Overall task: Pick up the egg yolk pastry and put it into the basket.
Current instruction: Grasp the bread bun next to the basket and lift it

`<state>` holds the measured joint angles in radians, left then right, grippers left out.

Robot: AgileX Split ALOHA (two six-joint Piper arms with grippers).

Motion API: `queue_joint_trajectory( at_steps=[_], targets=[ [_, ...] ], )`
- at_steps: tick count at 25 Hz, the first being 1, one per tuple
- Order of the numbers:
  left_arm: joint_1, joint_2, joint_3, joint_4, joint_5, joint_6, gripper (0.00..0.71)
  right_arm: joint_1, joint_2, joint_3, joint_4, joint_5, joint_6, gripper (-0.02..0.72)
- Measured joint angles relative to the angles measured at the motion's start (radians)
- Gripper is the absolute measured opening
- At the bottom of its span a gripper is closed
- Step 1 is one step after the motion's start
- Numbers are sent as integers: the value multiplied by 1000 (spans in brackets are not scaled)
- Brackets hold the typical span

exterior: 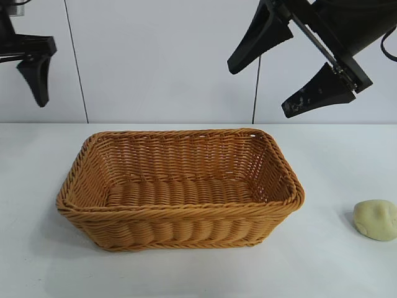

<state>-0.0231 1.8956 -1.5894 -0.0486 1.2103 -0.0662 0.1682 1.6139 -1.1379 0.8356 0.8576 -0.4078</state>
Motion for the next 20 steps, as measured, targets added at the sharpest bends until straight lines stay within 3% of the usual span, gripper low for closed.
queue_joint_trajectory(
  at_steps=[8,20],
  targets=[
    [-1,-121,88,-7,0,11,690,0,0,0,-4,0,0,695],
    [-1,-814,643,-4,3,18,690,0,0,0,-7,1,0,695]
  ],
)
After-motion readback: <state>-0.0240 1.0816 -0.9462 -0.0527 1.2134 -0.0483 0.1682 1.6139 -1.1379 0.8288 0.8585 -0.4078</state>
